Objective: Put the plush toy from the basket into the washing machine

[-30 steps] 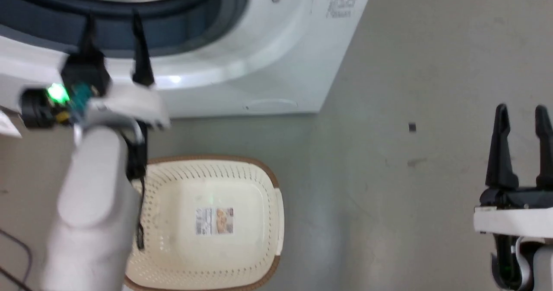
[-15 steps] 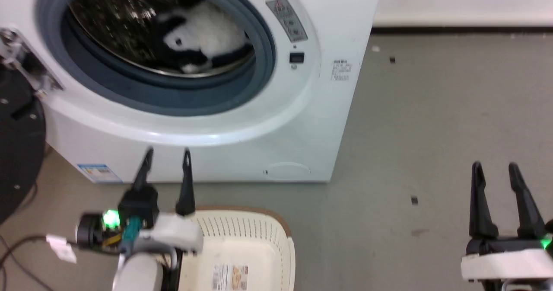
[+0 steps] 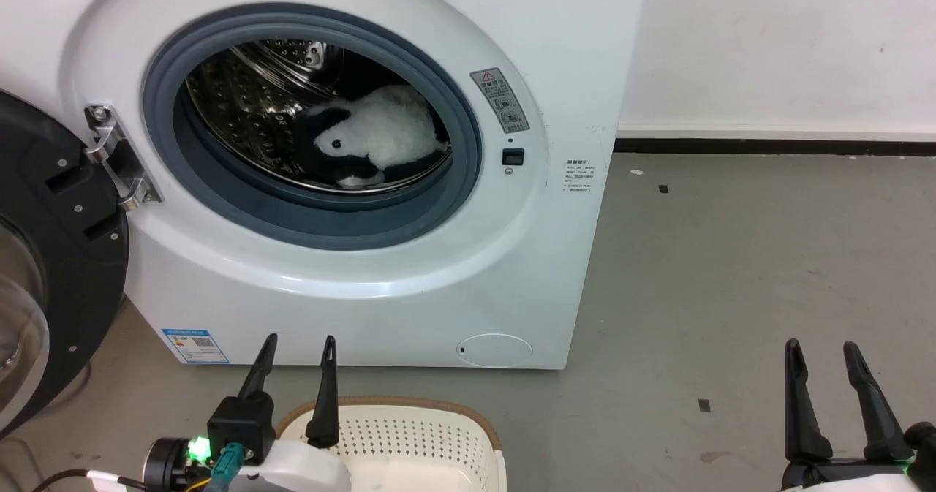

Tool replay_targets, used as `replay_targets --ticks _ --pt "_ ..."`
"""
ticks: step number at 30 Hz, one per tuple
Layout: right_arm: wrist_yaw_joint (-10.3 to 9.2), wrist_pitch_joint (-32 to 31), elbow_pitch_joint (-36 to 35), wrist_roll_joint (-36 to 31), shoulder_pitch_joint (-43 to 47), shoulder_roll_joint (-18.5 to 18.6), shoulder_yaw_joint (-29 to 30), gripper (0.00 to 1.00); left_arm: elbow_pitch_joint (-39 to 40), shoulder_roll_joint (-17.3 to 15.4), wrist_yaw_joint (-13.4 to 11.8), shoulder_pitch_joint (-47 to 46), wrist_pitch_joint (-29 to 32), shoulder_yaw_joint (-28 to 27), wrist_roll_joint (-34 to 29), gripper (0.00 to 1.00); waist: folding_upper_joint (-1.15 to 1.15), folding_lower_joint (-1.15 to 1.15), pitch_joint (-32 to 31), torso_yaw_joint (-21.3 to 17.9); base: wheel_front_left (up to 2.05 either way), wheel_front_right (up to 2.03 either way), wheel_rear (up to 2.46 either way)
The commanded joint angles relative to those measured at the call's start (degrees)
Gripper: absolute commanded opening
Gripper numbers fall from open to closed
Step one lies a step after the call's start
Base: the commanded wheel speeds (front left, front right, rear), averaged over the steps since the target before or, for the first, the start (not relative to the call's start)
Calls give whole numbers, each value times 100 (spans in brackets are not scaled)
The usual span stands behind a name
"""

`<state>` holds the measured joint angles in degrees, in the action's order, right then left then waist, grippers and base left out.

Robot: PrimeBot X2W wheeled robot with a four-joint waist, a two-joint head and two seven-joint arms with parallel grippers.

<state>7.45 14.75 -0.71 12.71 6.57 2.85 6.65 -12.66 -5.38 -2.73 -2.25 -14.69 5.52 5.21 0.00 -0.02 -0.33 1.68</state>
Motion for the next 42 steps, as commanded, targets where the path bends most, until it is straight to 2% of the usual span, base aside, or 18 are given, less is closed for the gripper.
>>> replay_targets --ticks 1,42 --pt "0 0 0 0 0 0 -3 0 -1 4 3 3 0 -5 -1 0 0 2 -2 -1 0 0 0" --pt "0 -440 23 -380 -197 0 -197 0 373 82 92 70 444 -171 -154 0 0 2 3 -53 0 0 0"
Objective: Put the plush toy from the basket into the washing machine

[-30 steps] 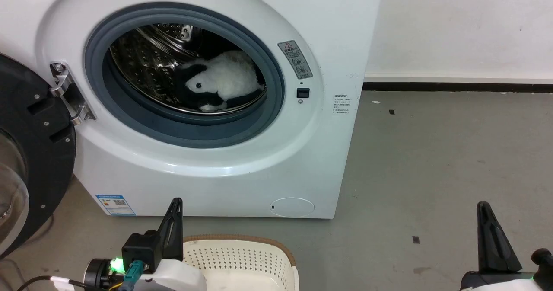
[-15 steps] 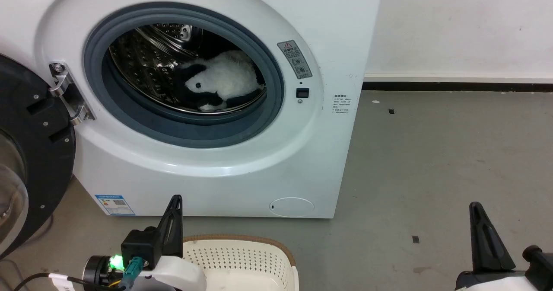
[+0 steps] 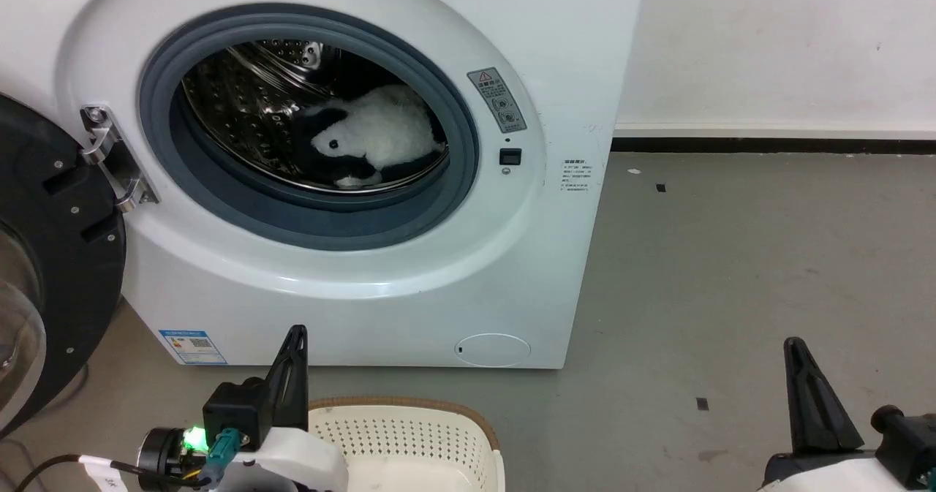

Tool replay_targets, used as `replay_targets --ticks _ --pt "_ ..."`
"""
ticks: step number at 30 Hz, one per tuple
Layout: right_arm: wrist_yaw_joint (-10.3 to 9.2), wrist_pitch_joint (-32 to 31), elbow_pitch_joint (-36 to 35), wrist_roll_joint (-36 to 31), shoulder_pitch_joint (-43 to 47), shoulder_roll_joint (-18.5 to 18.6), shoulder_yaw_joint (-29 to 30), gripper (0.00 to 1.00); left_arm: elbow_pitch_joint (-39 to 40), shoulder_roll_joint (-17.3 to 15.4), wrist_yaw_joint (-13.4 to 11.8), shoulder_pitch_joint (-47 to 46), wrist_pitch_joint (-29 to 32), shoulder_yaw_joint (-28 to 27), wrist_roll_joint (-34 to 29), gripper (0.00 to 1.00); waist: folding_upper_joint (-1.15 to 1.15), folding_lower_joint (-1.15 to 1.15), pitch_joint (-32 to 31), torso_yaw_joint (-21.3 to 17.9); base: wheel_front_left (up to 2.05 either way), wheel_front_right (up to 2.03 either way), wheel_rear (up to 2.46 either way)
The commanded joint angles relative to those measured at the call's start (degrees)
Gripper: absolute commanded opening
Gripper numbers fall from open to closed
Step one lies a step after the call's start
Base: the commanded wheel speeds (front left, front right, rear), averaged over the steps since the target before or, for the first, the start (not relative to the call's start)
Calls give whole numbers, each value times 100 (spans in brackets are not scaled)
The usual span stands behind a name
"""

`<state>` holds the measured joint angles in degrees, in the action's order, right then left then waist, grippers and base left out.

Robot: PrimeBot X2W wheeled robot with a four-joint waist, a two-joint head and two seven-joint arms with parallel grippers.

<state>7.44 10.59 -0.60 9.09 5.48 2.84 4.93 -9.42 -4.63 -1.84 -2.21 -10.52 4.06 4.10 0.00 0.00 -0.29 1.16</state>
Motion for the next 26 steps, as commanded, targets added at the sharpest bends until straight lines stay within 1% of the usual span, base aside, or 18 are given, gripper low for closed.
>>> replay_targets --ticks 1,26 --pt "1 -35 13 -28 -93 1 -30 0 59 9 5 67 38 -29 -47 0 0 0 0 -2 0 0 0" --pt "2 -317 26 -271 -219 2 -157 0 303 55 54 109 318 -133 -147 0 0 0 8 -33 0 0 0"
